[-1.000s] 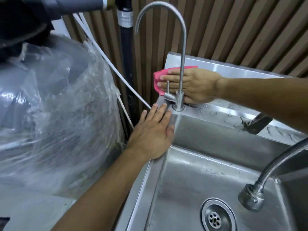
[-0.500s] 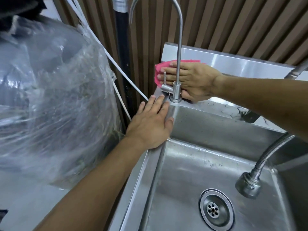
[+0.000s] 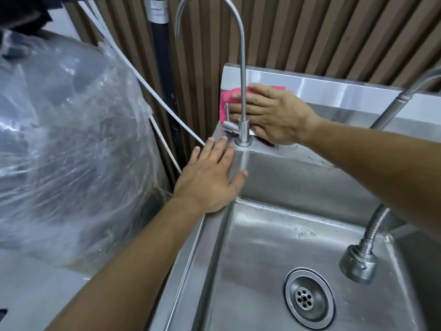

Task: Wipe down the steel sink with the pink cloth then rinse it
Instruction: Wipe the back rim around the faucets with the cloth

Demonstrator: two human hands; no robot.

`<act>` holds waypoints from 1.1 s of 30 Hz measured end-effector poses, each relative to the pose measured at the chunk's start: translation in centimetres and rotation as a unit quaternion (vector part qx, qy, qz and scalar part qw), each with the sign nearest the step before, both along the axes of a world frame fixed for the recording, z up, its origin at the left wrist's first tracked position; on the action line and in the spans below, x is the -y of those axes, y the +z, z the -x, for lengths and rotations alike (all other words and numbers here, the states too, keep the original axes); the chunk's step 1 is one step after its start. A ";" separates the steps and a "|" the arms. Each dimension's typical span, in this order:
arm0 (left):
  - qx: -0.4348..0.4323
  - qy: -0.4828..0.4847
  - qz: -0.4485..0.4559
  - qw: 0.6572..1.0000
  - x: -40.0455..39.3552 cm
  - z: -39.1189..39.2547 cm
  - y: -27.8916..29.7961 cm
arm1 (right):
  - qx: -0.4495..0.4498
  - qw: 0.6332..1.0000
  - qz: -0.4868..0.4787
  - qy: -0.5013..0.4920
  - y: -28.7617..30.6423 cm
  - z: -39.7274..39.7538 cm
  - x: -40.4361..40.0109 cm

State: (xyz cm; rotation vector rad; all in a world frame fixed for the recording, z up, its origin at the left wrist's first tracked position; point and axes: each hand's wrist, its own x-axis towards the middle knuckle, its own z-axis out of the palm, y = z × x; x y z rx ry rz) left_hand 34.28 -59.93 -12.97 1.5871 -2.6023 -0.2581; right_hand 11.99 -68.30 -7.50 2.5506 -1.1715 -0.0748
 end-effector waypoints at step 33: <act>-0.015 -0.002 0.012 1.000 0.6 0.3 -0.1 | 0.543 0.695 0.264 -0.390 -5.4 -0.2 -3.6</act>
